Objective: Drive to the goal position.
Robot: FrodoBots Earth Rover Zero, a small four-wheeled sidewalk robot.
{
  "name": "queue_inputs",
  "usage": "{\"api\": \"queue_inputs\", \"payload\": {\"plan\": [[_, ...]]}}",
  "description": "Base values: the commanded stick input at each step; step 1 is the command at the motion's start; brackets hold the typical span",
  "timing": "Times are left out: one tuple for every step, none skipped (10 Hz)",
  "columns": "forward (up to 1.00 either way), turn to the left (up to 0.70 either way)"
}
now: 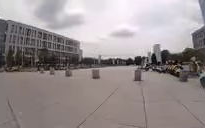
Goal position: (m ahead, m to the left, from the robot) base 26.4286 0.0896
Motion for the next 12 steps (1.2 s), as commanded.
{"api": "queue_inputs", "payload": {"plan": [[0.45,0.00],[0.45,0.00],[0.45,0.00],[0.45,0.00],[0.45,0.00],[0.45,0.00],[0.45,0.00],[0.45,0.00],[0.45,0.00],[0.45,0.00],[0.45,0.00],[0.45,0.00]]}}
